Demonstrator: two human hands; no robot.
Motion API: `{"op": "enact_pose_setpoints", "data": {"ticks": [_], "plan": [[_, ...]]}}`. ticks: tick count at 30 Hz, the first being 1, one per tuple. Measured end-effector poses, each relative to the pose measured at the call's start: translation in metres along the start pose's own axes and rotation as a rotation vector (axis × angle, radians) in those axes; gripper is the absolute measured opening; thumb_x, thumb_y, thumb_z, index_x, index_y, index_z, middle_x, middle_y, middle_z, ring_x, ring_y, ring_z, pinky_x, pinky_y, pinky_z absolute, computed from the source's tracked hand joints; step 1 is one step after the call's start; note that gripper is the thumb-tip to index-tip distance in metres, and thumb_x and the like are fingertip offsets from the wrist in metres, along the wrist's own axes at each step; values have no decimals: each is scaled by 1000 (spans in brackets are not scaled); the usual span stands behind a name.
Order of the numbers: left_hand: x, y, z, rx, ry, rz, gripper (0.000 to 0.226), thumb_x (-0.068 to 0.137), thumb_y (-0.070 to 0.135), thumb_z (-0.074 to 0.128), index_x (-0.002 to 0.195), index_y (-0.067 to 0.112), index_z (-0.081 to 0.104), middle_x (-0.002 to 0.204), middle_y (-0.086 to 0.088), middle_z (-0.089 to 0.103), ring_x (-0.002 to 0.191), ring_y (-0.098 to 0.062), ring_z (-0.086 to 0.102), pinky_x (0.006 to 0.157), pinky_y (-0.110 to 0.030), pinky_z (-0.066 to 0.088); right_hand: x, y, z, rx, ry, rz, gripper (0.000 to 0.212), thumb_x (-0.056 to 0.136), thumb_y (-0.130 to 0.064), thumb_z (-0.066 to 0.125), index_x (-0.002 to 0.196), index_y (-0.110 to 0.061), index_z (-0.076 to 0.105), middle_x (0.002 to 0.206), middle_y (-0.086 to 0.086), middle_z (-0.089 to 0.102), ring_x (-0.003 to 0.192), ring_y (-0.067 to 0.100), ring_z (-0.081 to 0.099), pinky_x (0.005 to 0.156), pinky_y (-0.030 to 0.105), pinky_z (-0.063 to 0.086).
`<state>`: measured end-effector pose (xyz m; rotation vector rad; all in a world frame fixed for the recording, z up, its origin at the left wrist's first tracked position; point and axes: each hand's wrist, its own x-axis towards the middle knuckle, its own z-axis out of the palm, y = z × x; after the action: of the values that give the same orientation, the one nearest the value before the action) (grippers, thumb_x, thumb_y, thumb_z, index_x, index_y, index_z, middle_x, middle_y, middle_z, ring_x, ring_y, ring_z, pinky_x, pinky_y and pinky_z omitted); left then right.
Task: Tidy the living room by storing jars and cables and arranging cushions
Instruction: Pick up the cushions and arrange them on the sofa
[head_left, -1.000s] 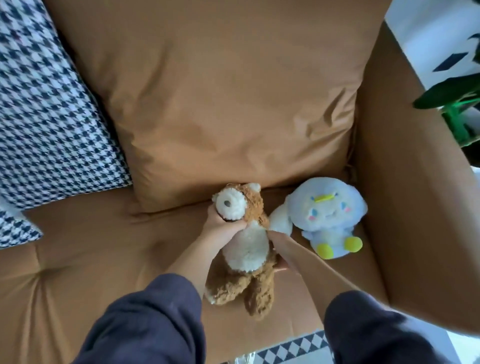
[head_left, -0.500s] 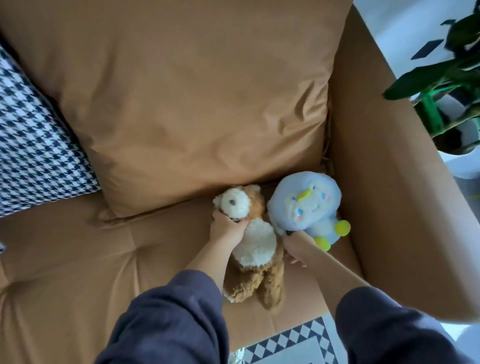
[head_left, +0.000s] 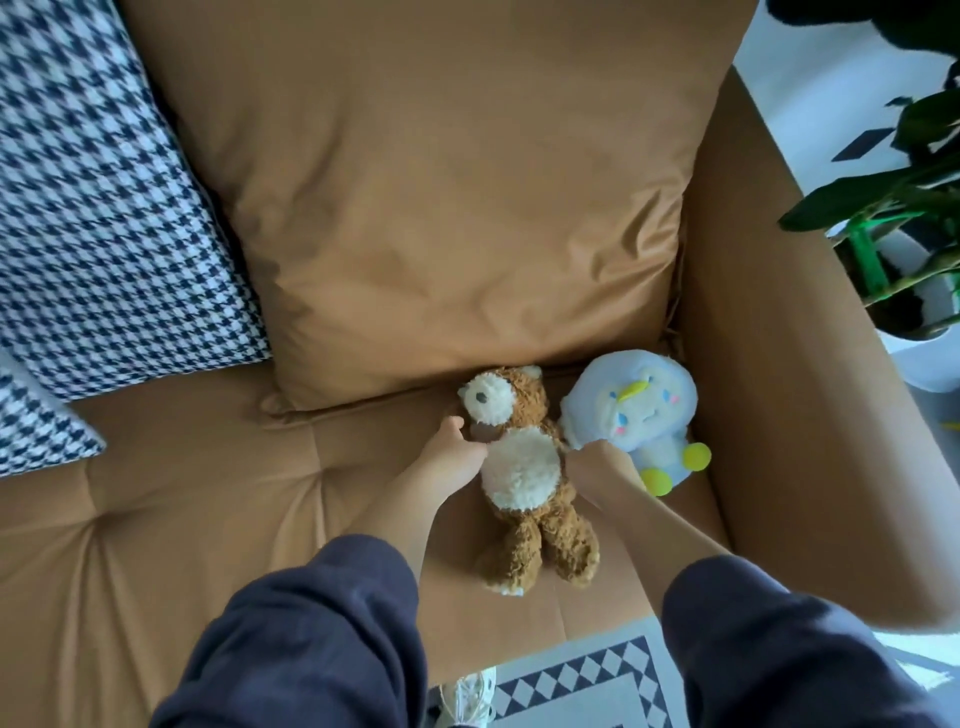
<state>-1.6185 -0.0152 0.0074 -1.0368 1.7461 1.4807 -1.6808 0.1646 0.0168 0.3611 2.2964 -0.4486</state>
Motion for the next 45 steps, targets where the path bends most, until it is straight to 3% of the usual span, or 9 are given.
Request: {"op": "enact_pose_setpoints", "data": {"ticks": [4,7,10,16,22,27,37,41,45], "plan": [[-37,-7,-45,161,22,51,46,94,33,51,137,20,45,128,-4,52,113,-25,54,97,-40,48,-41,-44,-2,-154,81,-127,30,95,-21,40,110,-5,60,109,17,62,104,36,60,76,37,45],[-70,-16,-92,246,44,146,5,92,23,47,91,23,52,80,-2,50,78,-25,53,72,-32,43,-75,-89,7,-277,81,-267,29,95,-21,41,111,-6,60,111,16,62,102,35,59,70,33,39],[-106,-43,-160,318,102,266,24,87,16,42,65,23,37,60,3,35,65,-22,40,60,-31,28,-128,-138,37,-259,110,-396,31,92,-21,43,117,-10,58,119,14,59,109,33,55,82,36,46],[-182,-132,-321,395,346,369,20,97,24,44,107,27,62,109,7,64,94,-9,58,79,-27,45,-249,-246,128,-263,191,-673,35,92,-22,45,127,-18,49,126,10,55,112,32,54,82,37,42],[-253,-218,-488,398,556,240,23,95,16,41,104,26,60,103,7,61,86,-14,62,68,-30,50,-354,-354,219,-239,85,-831,36,95,-22,45,132,-17,47,130,5,55,100,24,55,75,33,44],[-264,-263,-548,391,609,95,25,89,11,41,97,16,64,98,-2,66,89,-20,63,78,-38,55,-371,-395,251,-278,33,-811,38,96,-22,44,134,-18,46,131,5,54,91,21,57,71,32,46],[-256,-350,-640,363,660,-122,18,84,15,44,69,13,52,63,-1,52,58,-20,48,52,-27,32,-409,-501,356,-343,-134,-952,43,96,-20,46,138,-15,42,134,8,51,76,17,58,70,36,53],[-249,-387,-731,337,735,-237,24,92,22,46,107,14,62,97,-4,62,82,-22,58,63,-30,43,-436,-565,410,-343,-182,-937,43,98,-21,47,139,-16,39,132,10,50,68,16,56,58,33,50],[-228,-436,-818,150,754,-315,59,96,29,47,148,9,30,149,-13,37,128,-32,45,93,-38,44,-454,-625,473,-344,-176,-911,48,97,-22,49,143,-15,36,136,10,49,85,18,55,69,32,49]]}}
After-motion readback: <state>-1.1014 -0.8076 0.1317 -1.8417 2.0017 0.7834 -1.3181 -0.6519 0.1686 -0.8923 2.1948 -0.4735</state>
